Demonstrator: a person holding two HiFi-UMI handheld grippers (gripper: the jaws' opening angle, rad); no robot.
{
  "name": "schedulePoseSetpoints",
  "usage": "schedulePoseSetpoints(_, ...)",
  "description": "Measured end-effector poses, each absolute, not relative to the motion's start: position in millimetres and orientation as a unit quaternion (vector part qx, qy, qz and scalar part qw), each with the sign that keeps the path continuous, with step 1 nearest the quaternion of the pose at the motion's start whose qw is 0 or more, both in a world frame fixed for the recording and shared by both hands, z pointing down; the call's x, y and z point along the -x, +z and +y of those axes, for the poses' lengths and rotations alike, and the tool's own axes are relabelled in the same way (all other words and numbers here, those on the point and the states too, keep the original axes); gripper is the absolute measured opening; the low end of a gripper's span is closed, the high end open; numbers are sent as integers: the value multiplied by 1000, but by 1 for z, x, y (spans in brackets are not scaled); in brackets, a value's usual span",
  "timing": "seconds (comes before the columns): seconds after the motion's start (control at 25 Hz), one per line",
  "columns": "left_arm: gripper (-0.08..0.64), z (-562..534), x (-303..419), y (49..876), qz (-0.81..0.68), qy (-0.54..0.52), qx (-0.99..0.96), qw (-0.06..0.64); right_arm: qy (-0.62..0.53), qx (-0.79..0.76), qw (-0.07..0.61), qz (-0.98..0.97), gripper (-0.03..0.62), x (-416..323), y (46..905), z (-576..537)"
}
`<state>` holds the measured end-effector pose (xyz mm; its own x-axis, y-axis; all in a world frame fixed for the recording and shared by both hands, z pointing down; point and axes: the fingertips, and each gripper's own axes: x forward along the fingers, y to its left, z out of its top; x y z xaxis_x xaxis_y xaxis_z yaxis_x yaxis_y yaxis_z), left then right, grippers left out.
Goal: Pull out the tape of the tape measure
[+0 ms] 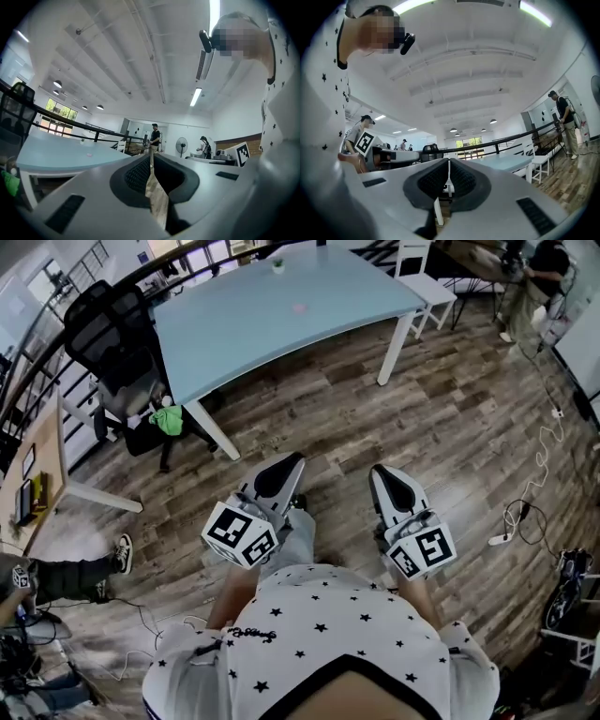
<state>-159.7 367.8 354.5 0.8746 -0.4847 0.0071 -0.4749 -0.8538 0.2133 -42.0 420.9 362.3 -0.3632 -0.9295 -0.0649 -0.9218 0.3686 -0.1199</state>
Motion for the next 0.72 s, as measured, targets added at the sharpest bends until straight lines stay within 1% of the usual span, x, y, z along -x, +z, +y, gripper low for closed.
schedulePoseSetpoints(0.4,44,286,127,358,-212,-22,-971,111,-41,586,68,806,-2,16,360,348)
schedulePoseSetpoints(0.72,44,213,123,353,-194,-22,-973,119,-46,601,59,796,2,15,351,285)
